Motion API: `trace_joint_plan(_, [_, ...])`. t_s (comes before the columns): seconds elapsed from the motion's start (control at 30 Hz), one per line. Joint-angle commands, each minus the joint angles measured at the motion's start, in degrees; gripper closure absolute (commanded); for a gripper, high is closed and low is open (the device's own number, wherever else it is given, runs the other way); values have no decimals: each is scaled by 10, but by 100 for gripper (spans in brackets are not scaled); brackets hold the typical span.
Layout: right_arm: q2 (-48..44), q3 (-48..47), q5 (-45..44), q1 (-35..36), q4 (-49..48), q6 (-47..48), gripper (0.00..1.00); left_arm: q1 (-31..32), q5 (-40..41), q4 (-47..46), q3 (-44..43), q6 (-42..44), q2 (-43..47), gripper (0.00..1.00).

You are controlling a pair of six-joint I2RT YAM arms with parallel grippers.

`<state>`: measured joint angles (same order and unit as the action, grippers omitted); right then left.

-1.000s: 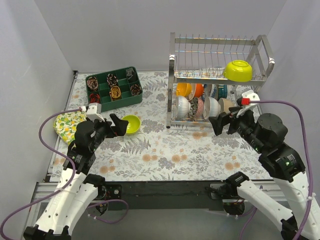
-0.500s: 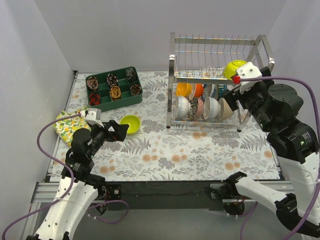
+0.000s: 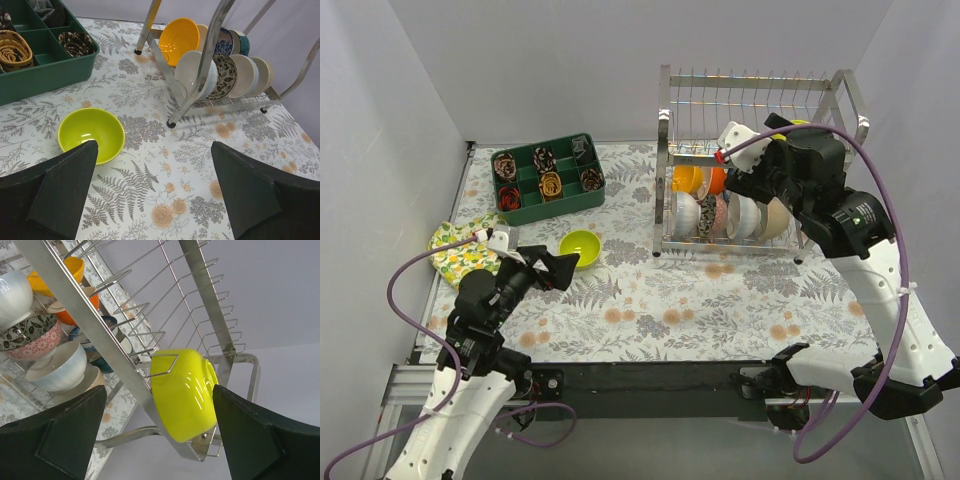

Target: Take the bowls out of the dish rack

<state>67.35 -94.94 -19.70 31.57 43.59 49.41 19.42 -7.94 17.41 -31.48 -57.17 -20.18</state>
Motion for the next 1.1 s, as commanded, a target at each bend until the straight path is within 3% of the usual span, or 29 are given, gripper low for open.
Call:
trace_joint_plan(0.0, [-2, -31, 0, -5, -16, 70, 4, 8, 7, -4, 6, 9, 10, 2])
trace_joint_plan(0.33, [23, -23, -19, -66, -35, 72, 3, 15, 2, 1, 9, 7, 15, 2])
trace_joint_plan(0.77, [35, 19, 46, -107, -50, 82, 1, 16, -5, 0, 11, 7, 0, 2])
trace_joint_plan(1.07, [32, 35, 32, -111, -61, 94, 10, 16, -8, 1, 12, 7, -5, 2])
